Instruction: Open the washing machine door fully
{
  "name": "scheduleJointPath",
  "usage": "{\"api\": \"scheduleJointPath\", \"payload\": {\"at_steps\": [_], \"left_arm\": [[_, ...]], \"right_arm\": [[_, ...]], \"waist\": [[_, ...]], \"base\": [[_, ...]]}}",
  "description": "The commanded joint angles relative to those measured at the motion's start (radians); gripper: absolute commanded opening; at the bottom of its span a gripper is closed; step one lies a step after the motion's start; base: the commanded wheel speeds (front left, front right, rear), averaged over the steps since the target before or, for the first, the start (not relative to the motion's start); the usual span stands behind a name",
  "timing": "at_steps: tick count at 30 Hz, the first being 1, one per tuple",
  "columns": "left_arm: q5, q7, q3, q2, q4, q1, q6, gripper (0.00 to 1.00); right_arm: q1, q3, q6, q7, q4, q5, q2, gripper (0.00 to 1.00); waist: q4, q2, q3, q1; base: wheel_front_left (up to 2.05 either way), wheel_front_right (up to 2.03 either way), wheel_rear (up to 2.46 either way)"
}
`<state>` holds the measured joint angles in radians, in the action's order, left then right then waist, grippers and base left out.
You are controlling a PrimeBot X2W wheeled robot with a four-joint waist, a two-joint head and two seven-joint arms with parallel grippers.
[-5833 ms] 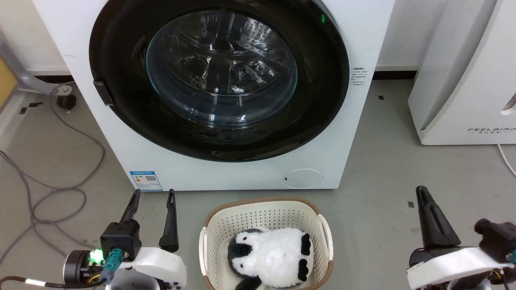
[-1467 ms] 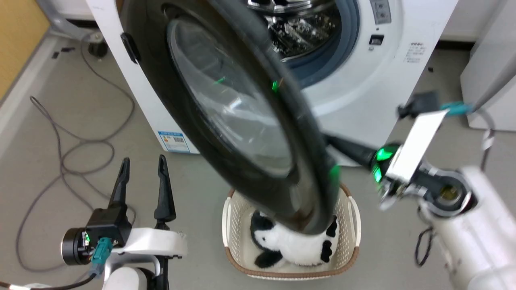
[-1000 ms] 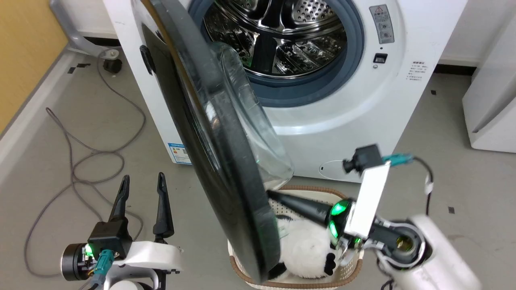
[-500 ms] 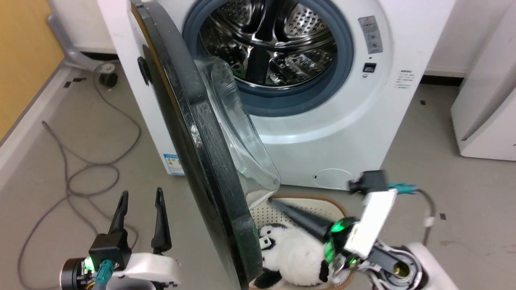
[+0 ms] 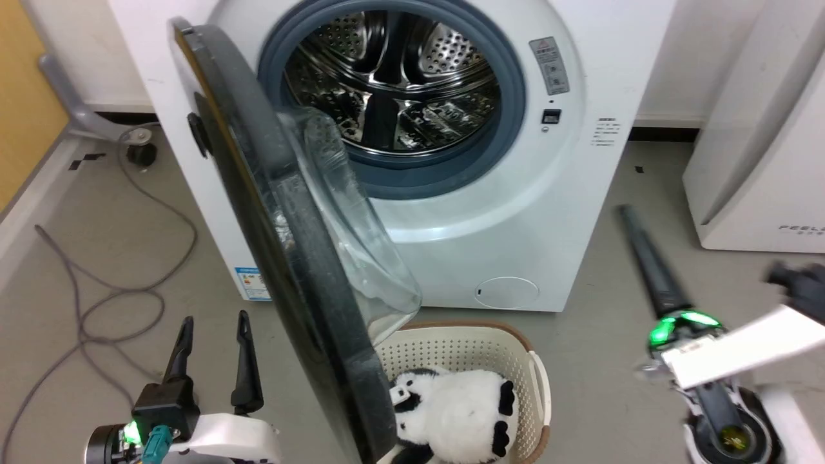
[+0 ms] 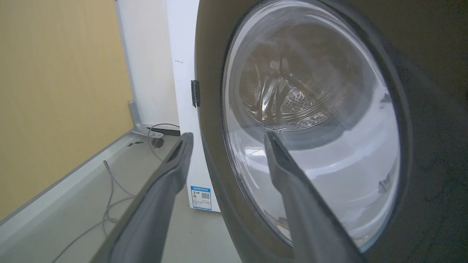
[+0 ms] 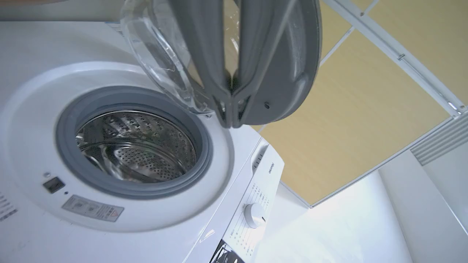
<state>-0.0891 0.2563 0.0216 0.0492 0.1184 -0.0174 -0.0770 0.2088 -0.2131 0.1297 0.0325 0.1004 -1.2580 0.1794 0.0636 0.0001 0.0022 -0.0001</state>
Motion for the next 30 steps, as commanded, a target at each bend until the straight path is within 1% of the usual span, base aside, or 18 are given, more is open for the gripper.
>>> {"api": "scheduleJointPath", "payload": {"at_steps": [1,5,8,10,14,17,19,22,26,29,30], "left_arm": [[0.007,0.006,0.007,0.001,-0.005,0.019,-0.001,1.00],[0.005,0.006,0.008,0.001,-0.008,0.026,-0.003,1.00],[0.002,0.006,0.007,0.001,-0.010,0.033,-0.008,1.00],[0.001,0.006,0.008,0.001,-0.012,0.037,-0.009,1.00],[0.001,0.006,0.009,0.001,-0.014,0.040,-0.009,1.00],[0.004,0.006,0.012,0.001,-0.014,0.038,-0.006,1.00],[0.005,0.006,0.013,0.001,-0.016,0.037,-0.005,1.00],[0.005,0.006,0.014,0.001,-0.017,0.036,-0.004,1.00],[0.007,0.006,0.015,0.001,-0.018,0.035,-0.004,1.00],[0.007,0.006,0.017,0.001,-0.018,0.035,-0.003,1.00],[0.007,0.006,0.017,0.001,-0.017,0.035,-0.003,1.00]], "right_arm": [[-0.026,0.004,0.001,-0.063,0.006,0.072,0.032,0.00],[-0.063,0.026,0.001,-0.226,-0.018,0.260,0.081,0.00],[-0.099,0.077,0.001,-0.274,-0.052,0.421,0.080,0.00],[-0.123,0.117,0.001,-0.286,-0.067,0.540,0.061,0.00],[-0.173,0.190,0.001,-0.292,-0.083,0.748,-0.002,0.00],[-0.209,0.251,0.001,-0.294,-0.086,0.880,-0.049,0.00],[-0.233,0.277,0.001,-0.294,-0.083,0.940,-0.075,0.00],[-0.272,0.279,0.001,-0.294,-0.088,1.047,-0.093,0.00],[-0.307,0.265,0.001,-0.294,-0.119,1.108,-0.115,0.00],[-0.319,0.264,0.001,-0.294,-0.135,1.107,-0.124,0.00],[-0.321,0.266,0.001,-0.294,-0.135,1.112,-0.125,0.14]], "waist": [[-0.008,-0.0001,-0.002,0.0001],[-0.021,-0.0001,-0.008,0.0001],[-0.030,-0.0001,-0.012,0.0001],[-0.036,-0.0001,-0.014,0.0001],[-0.044,-0.0001,-0.017,0.0001],[-0.045,-0.0001,-0.018,0.0001],[-0.045,-0.0001,-0.019,0.0001],[-0.044,-0.0001,-0.019,0.0001],[-0.041,-0.0001,-0.018,0.0001],[-0.038,-0.0001,-0.018,0.0001],[-0.038,-0.0001,-0.017,0.0001]], "base": [[0.00,0.00,0.00],[0.00,0.00,0.00],[0.00,0.00,0.00],[0.00,0.00,0.00],[0.00,0.00,0.00],[0.00,0.00,0.00],[0.00,0.00,0.00],[0.00,0.00,0.00],[0.00,0.00,0.00],[0.00,0.00,0.00],[0.00,0.00,0.00]]}}
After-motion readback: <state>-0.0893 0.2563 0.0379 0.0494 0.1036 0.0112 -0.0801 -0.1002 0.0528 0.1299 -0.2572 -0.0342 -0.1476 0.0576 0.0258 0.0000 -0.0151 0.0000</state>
